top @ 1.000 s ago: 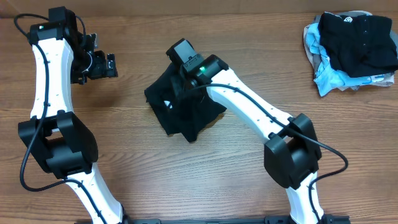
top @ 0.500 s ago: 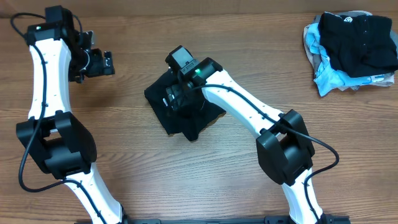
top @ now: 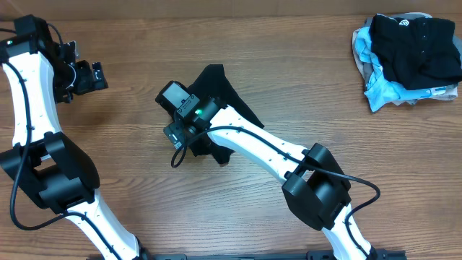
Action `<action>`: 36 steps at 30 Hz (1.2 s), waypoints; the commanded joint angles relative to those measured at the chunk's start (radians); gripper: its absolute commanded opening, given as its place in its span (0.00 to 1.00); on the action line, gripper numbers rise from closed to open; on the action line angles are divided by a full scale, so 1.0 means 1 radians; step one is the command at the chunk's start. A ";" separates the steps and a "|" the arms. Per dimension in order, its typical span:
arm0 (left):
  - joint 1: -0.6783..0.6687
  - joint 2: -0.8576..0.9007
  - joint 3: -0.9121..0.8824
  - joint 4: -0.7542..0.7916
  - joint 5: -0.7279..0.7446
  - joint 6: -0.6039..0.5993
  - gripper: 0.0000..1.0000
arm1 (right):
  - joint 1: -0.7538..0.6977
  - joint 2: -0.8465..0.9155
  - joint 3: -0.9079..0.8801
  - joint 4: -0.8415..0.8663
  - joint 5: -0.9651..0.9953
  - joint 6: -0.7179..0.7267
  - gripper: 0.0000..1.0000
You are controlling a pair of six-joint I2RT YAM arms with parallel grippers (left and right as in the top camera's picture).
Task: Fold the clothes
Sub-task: 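Lift the folded black shirt with the right gripper and carry it rightward, then place the black shirt onto the clothes pile at the far right corner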
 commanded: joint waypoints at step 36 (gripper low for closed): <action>-0.002 0.006 0.007 0.004 0.021 -0.013 1.00 | -0.046 0.179 0.172 -0.160 0.177 0.032 0.04</action>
